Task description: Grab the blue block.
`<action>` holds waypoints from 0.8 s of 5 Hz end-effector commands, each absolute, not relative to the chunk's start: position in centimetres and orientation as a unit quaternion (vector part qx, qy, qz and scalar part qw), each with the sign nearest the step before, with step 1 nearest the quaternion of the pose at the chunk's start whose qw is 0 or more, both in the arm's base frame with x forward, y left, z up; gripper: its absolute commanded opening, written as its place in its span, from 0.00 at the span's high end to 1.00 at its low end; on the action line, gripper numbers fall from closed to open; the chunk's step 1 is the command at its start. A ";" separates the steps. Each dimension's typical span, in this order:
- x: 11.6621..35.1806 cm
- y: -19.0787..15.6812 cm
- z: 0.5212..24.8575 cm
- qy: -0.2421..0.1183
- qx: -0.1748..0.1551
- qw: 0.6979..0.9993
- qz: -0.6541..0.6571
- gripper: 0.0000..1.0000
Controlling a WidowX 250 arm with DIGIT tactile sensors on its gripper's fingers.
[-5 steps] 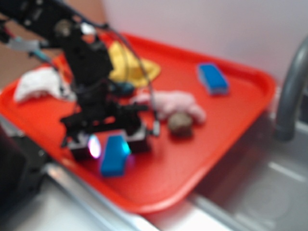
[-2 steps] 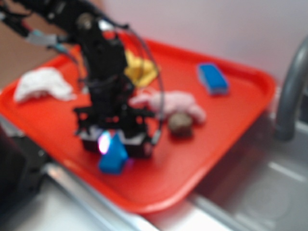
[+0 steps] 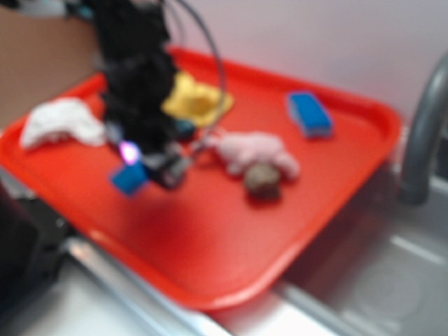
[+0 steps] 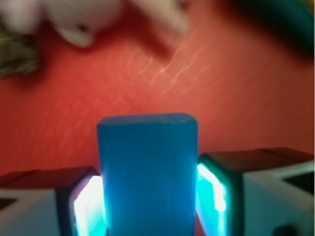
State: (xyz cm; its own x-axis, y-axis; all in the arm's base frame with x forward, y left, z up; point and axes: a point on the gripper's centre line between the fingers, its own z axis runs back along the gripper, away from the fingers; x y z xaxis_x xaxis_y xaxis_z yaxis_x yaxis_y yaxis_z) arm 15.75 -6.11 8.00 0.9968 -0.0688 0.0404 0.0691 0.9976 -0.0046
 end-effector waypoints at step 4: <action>17.2 -1.1 20.4 -0.016 0.011 0.999 -0.049 1.00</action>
